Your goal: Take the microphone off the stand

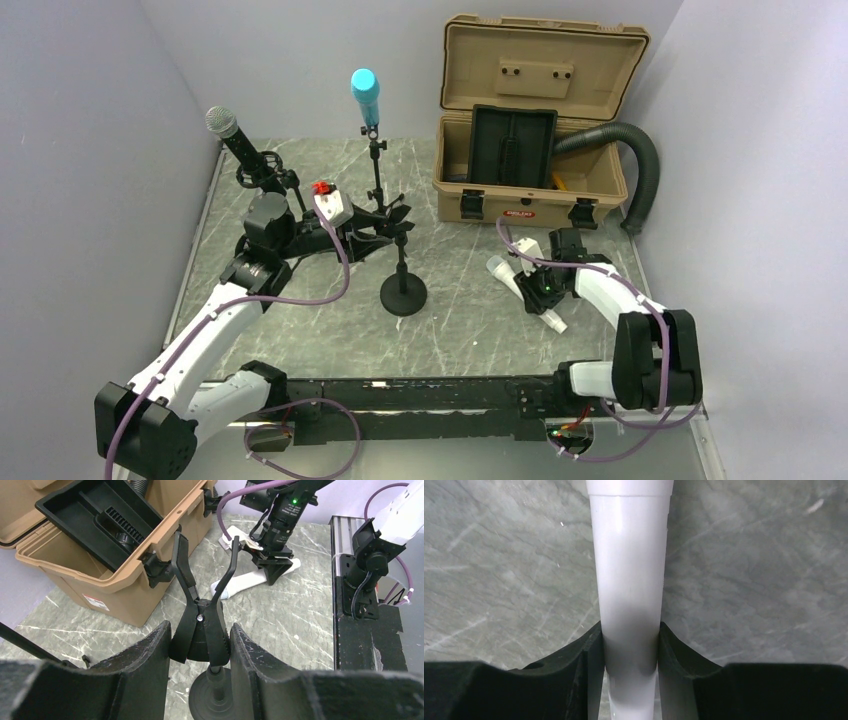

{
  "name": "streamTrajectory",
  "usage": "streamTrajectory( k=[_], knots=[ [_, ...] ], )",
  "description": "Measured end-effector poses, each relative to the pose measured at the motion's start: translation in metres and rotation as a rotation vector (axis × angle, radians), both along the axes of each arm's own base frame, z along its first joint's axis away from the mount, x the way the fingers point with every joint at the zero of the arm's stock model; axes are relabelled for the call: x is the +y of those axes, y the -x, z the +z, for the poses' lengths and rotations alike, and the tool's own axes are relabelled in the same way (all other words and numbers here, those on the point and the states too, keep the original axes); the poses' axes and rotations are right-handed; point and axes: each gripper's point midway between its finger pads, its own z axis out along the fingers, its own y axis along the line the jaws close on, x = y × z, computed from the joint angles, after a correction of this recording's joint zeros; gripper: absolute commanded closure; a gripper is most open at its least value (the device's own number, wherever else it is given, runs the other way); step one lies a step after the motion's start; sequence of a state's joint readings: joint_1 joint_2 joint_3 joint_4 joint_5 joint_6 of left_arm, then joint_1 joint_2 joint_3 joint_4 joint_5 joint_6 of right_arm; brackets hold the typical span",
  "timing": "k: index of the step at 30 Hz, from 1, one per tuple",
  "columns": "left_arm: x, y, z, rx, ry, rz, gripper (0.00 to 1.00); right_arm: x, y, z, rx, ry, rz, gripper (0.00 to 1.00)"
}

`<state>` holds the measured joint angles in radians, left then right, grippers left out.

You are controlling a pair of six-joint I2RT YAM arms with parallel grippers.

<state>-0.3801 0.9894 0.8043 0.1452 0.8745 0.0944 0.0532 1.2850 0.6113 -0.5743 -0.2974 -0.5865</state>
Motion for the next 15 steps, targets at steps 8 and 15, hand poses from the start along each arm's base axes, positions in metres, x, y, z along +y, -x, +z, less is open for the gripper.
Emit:
streamTrajectory(
  k=[8, 15],
  knots=[
    [0.0, -0.001, 0.0, -0.015, -0.006, 0.0, 1.0, 0.019, -0.005, -0.001, 0.022, -0.003, 0.049, 0.72],
    [0.0, -0.001, -0.001, -0.017, -0.008, -0.001, 1.0, 0.033, -0.017, -0.001, 0.053, -0.004, 0.037, 0.72]
  ],
)
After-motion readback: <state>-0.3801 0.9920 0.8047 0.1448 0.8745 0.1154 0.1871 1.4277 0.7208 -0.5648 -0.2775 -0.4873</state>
